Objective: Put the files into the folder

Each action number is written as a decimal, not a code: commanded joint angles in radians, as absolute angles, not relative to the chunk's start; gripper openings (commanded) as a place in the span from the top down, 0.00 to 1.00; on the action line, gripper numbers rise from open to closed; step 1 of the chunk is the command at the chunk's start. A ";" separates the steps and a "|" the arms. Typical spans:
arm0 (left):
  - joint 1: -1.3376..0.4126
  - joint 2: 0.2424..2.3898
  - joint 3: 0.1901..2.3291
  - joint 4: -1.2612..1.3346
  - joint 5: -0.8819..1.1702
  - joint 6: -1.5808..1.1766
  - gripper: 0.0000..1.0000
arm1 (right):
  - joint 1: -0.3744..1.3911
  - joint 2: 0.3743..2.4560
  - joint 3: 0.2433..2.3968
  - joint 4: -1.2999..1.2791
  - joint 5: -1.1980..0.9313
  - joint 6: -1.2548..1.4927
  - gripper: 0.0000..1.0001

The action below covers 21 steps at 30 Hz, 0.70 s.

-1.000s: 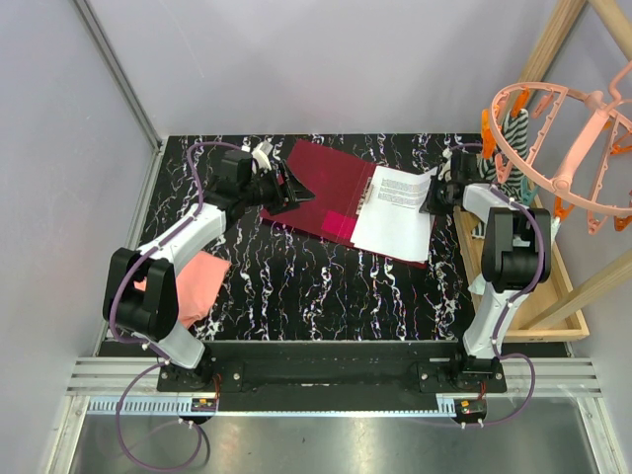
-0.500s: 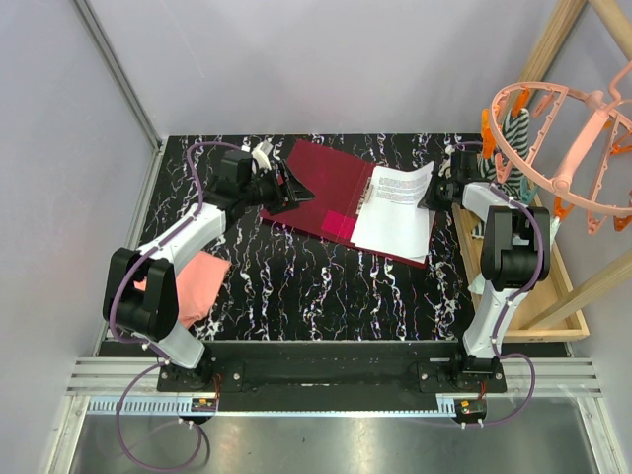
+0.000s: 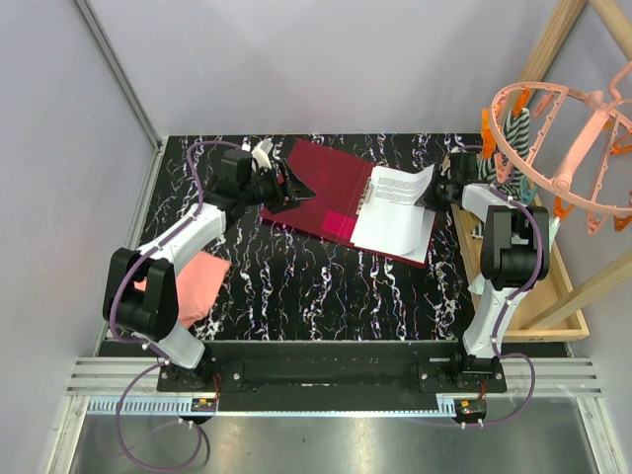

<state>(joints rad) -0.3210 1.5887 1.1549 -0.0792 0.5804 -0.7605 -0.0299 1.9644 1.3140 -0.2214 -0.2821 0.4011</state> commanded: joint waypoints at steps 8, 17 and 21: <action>-0.325 1.539 1.144 -0.009 0.617 -0.773 0.30 | -0.029 1.933 1.253 -0.129 -0.327 0.548 0.88; -0.324 1.534 1.134 -0.003 0.621 -0.775 0.30 | -0.029 1.919 1.249 -0.121 -0.322 0.515 0.77; -0.325 1.528 1.128 -0.003 0.624 -0.775 0.30 | -0.029 1.913 1.284 -0.179 -0.266 0.431 0.60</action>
<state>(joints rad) -0.3210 1.5791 1.1343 -0.0551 0.5976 -0.7753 -0.0299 1.9644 1.2488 -0.1555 -0.3069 0.5129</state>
